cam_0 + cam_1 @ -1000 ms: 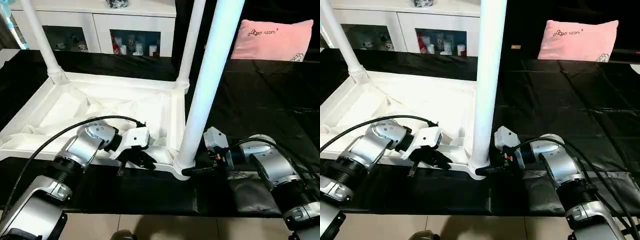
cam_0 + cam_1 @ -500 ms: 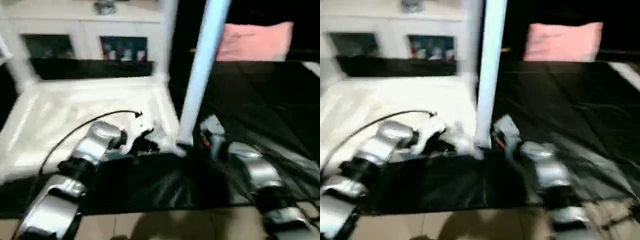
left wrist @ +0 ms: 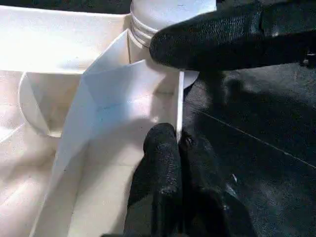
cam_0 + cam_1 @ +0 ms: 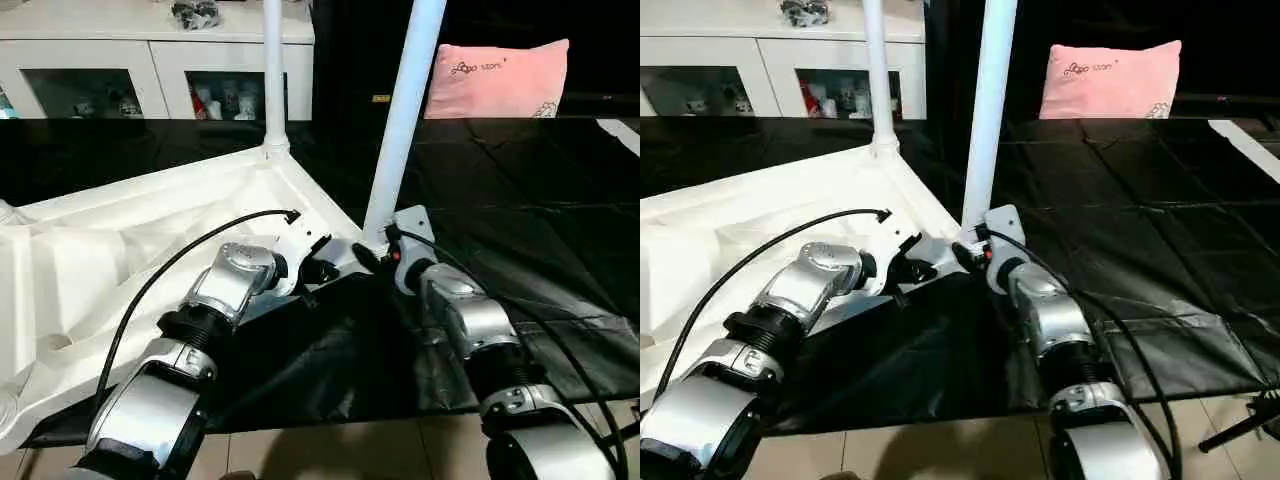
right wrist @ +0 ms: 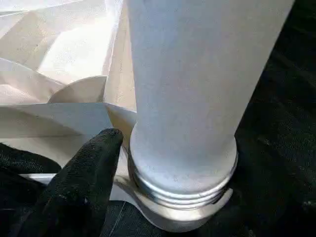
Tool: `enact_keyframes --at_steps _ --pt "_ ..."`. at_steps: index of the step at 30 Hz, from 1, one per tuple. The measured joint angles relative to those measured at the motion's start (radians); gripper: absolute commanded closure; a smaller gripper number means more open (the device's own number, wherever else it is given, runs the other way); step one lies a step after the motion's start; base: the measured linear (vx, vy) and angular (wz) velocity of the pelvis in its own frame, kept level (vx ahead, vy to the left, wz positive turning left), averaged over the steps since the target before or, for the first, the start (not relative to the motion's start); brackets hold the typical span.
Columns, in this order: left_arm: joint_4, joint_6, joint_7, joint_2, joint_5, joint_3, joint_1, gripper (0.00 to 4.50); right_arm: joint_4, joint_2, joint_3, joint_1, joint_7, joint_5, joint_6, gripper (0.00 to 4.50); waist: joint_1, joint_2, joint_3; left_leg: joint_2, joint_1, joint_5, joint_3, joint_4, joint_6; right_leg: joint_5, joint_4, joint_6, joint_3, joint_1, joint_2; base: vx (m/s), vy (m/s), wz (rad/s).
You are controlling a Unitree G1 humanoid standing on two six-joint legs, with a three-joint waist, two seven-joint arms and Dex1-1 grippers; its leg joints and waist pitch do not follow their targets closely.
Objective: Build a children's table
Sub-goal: Rotate leg to tighten
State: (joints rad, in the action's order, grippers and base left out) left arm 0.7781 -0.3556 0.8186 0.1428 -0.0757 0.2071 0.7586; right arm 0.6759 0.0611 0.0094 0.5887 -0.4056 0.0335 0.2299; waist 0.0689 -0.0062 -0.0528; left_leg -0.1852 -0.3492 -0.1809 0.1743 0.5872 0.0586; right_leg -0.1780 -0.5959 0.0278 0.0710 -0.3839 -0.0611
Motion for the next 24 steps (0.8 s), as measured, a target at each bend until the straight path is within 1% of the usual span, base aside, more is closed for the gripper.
enact_keyframes --at_steps 1,3,6,8,10,11,13,15,17,19,20,22,24 --pt "-0.001 0.009 0.007 0.005 -0.001 0.005 0.000 4.50 -0.005 0.000 0.000 -0.004 -0.010 0.000 -0.005 0.60 0.002 0.000 0.000 0.000 0.000 0.000 0.000 -0.001 0.000 0.000 0.000 0.000 0.000 0.000 0.000 0.000 0.000 0.00" --pt "-0.002 0.022 0.022 0.014 -0.004 0.010 -0.001 4.50 -0.008 0.002 0.001 -0.009 -0.025 -0.001 -0.018 0.41 0.004 0.000 0.000 0.000 0.000 0.000 0.000 -0.003 0.000 0.000 -0.001 0.000 0.001 -0.001 0.000 0.000 0.000 0.00" --pt "-0.019 0.059 0.073 0.047 -0.005 0.030 -0.008 4.50 -0.038 0.045 0.029 -0.034 -0.113 0.001 -0.044 0.13 0.008 -0.001 0.000 0.000 -0.002 0.000 0.000 -0.007 0.000 0.001 0.000 0.001 0.001 -0.004 0.001 0.000 0.000 0.00" --pt "-0.037 0.083 0.127 0.080 -0.004 0.045 -0.016 4.50 -0.072 0.115 0.062 -0.054 -0.228 0.004 -0.060 0.02 0.014 0.000 0.000 -0.001 -0.005 0.000 0.001 -0.010 0.000 0.002 0.000 0.003 0.001 -0.007 0.001 0.000 0.000 0.00" --pt "-0.052 0.110 0.175 0.114 0.000 0.048 -0.029 4.50 -0.104 0.167 0.098 -0.074 -0.338 0.007 -0.070 0.02 0.020 -0.001 0.000 -0.002 -0.009 0.001 0.001 -0.012 -0.001 0.001 -0.001 0.002 0.002 -0.012 0.002 0.000 0.000 0.00" --pt "-0.054 0.117 0.185 0.118 0.000 0.048 -0.029 4.50 -0.108 0.167 0.099 -0.075 -0.351 0.008 -0.072 0.02 0.020 -0.001 0.000 -0.003 -0.011 0.002 0.001 -0.012 -0.003 0.001 -0.002 0.002 0.002 -0.015 0.003 0.000 0.000 0.00" --pt "-0.061 0.151 0.233 0.155 -0.002 0.059 -0.031 4.50 -0.123 0.211 0.109 -0.080 -0.424 0.014 -0.090 0.02 0.021 0.000 0.000 -0.003 -0.015 0.003 0.001 -0.010 -0.004 0.001 -0.005 0.003 0.002 -0.020 0.003 0.000 0.000 0.00" --pt "-0.077 0.199 0.313 0.191 0.005 0.074 -0.052 4.50 -0.134 0.273 0.131 -0.082 -0.541 0.022 -0.121 0.02 0.024 0.000 0.000 -0.003 -0.017 0.003 0.001 -0.008 -0.004 0.001 -0.004 0.003 0.002 -0.020 0.003 0.000 0.000 0.00" --pt "-0.095 0.232 0.387 0.220 0.014 0.086 -0.065 4.50 -0.149 0.317 0.137 -0.082 -0.631 0.040 -0.141 0.02 0.027 0.000 0.000 -0.003 -0.018 0.002 0.001 -0.006 -0.003 0.001 -0.004 0.003 0.002 -0.020 0.002 0.000 0.000 0.00" --pt "-0.108 0.251 0.451 0.242 0.023 0.102 -0.074 4.50 -0.159 0.339 0.141 -0.081 -0.700 0.051 -0.152 0.02 0.037 0.000 0.000 -0.003 -0.018 0.001 0.001 -0.005 -0.001 0.001 -0.005 0.003 0.002 -0.020 0.002 0.000 0.000 0.00" --pt "-0.112 0.260 0.476 0.249 0.024 0.111 -0.074 4.50 -0.165 0.356 0.154 -0.081 -0.743 0.058 -0.153 0.02 0.042 0.000 0.000 -0.003 -0.018 0.000 0.001 -0.004 -0.001 0.001 -0.005 0.003 0.002 -0.020 0.002 0.000 0.000 0.00" --pt "-0.123 0.283 0.530 0.271 0.023 0.130 -0.076 4.50 -0.178 0.384 0.177 -0.081 -0.828 0.073 -0.153 0.02 0.048 -0.001 0.000 -0.003 -0.018 0.000 0.001 -0.002 -0.001 0.001 -0.006 0.004 0.002 -0.019 0.002 0.000 0.000 0.00" --pt "-0.124 0.296 0.554 0.281 0.023 0.136 -0.076 4.50 -0.186 0.389 0.181 -0.081 -0.864 0.080 -0.156 0.02 0.048 -0.001 0.000 -0.003 -0.018 0.000 0.001 -0.001 -0.001 0.002 -0.006 0.004 0.002 -0.019 0.002 0.000 0.000 0.00"
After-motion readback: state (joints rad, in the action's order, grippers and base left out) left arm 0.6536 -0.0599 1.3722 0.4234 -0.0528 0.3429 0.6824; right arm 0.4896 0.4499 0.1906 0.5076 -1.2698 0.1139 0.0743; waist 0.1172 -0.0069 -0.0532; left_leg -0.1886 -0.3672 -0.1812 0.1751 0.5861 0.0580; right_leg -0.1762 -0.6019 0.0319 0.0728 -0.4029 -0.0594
